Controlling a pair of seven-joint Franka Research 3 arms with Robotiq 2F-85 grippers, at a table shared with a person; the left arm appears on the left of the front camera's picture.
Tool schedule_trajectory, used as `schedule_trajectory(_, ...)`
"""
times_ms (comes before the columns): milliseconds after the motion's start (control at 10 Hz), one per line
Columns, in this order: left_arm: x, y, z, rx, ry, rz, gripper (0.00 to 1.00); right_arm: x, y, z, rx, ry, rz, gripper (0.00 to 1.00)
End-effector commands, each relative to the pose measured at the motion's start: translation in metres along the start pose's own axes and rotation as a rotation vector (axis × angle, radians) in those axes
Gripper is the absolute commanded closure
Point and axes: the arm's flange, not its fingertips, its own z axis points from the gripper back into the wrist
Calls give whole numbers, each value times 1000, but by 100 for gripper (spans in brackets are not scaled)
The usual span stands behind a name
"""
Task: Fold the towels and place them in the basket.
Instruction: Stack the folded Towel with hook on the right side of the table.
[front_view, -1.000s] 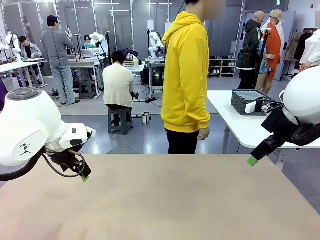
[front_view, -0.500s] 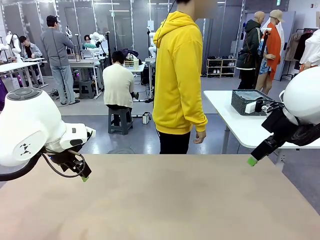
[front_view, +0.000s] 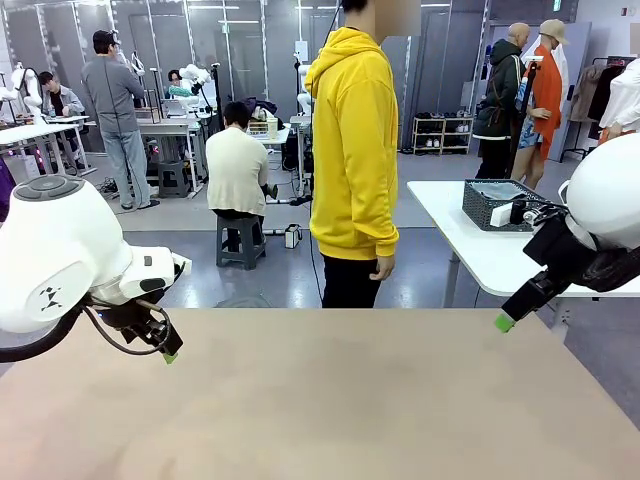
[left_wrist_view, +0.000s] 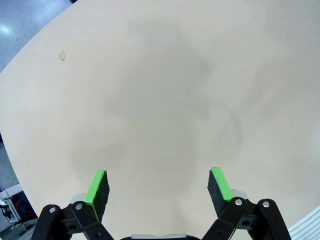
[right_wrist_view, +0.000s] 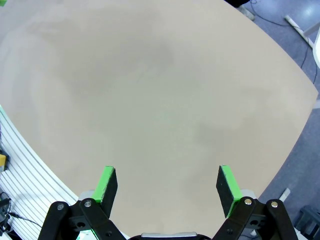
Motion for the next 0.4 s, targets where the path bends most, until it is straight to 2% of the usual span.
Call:
schedule_trajectory(0, 4, -1, 0, 5, 10, 14, 0, 1, 0, 2, 5, 7, -3, 0)
schedule_trajectory(300, 4, -1, 0, 5, 10, 14, 0, 1, 0, 2, 5, 7, -3, 0)
